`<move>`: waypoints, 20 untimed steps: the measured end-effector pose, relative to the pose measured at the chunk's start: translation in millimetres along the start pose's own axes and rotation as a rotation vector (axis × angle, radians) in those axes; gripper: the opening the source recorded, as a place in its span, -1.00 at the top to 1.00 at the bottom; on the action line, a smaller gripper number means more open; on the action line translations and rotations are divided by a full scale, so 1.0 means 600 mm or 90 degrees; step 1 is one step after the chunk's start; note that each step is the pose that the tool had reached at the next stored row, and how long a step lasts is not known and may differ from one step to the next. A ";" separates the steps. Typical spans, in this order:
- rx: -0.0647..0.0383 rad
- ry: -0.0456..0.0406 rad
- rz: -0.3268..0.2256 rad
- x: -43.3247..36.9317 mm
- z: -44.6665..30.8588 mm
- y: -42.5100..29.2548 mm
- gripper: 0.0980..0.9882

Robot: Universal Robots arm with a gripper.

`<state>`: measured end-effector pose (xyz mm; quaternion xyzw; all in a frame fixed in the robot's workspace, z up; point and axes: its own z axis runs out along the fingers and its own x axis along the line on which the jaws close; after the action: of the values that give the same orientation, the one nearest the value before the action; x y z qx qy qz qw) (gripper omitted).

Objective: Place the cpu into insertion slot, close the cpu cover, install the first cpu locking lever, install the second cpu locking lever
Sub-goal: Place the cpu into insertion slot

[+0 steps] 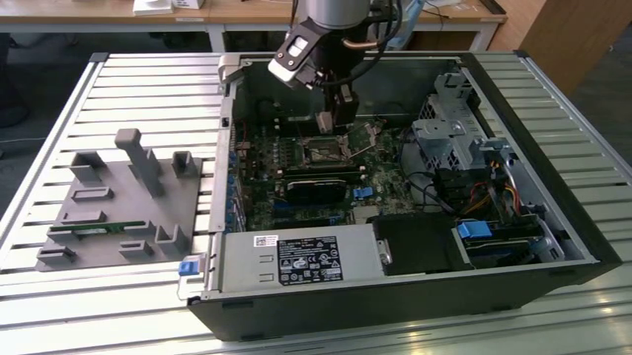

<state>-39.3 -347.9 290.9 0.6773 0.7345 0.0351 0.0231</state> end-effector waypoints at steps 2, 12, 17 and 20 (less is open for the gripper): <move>0.000 -0.0011 0.000 0.000 0.002 0.000 0.00; -0.001 -0.0015 0.001 0.001 0.011 -0.001 0.00; -0.001 -0.0023 0.011 0.012 0.024 -0.001 0.00; -0.002 -0.0031 0.022 0.016 0.032 -0.001 0.00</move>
<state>-39.3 -338.3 271.7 0.6901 0.7224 0.0347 0.0251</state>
